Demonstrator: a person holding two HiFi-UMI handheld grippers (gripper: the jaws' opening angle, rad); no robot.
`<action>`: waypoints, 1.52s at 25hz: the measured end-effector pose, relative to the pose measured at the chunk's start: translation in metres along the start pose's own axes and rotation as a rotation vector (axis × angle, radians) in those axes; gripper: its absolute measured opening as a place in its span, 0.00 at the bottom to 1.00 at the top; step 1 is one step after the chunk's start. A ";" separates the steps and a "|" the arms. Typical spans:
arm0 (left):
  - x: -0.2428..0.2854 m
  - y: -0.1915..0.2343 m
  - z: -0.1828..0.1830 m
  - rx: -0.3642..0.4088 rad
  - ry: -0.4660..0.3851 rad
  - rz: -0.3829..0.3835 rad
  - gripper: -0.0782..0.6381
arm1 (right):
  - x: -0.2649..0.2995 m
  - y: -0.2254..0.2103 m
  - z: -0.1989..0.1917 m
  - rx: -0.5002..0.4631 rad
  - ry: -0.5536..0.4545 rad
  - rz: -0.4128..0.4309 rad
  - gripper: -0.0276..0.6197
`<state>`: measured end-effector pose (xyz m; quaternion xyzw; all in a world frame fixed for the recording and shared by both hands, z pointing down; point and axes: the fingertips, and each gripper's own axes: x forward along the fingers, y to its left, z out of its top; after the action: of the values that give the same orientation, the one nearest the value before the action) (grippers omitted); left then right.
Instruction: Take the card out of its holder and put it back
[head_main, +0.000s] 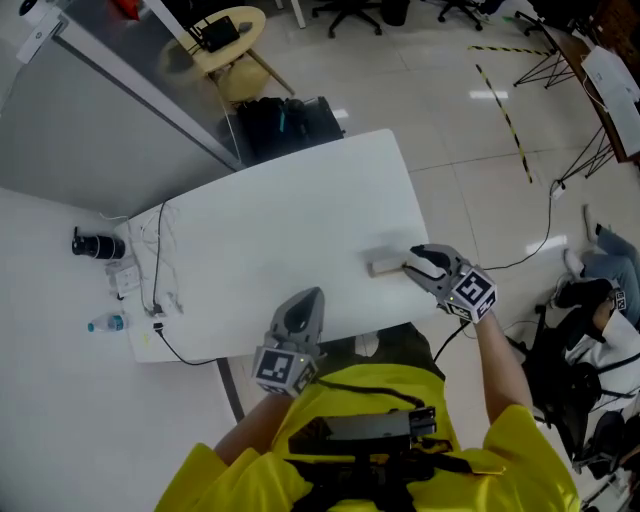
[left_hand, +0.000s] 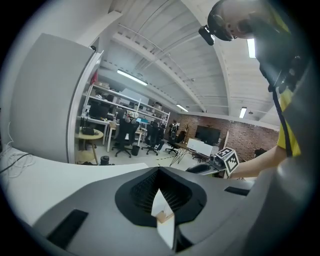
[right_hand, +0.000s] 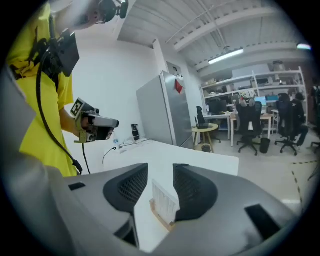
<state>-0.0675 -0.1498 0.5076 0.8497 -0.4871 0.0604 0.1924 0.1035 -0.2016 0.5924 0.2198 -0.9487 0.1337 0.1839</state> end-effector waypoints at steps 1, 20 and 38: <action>0.007 -0.003 -0.003 0.003 0.003 0.010 0.12 | 0.001 -0.005 -0.004 0.006 0.003 0.035 0.30; 0.001 -0.015 -0.091 -0.090 0.082 0.349 0.12 | 0.038 -0.019 -0.085 -0.075 0.073 0.485 0.20; -0.001 -0.022 -0.095 -0.077 0.091 0.362 0.12 | 0.037 -0.017 -0.075 -0.099 0.001 0.528 0.08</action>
<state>-0.0415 -0.1025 0.5886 0.7365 -0.6249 0.1137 0.2325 0.1021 -0.2049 0.6776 -0.0445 -0.9785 0.1304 0.1537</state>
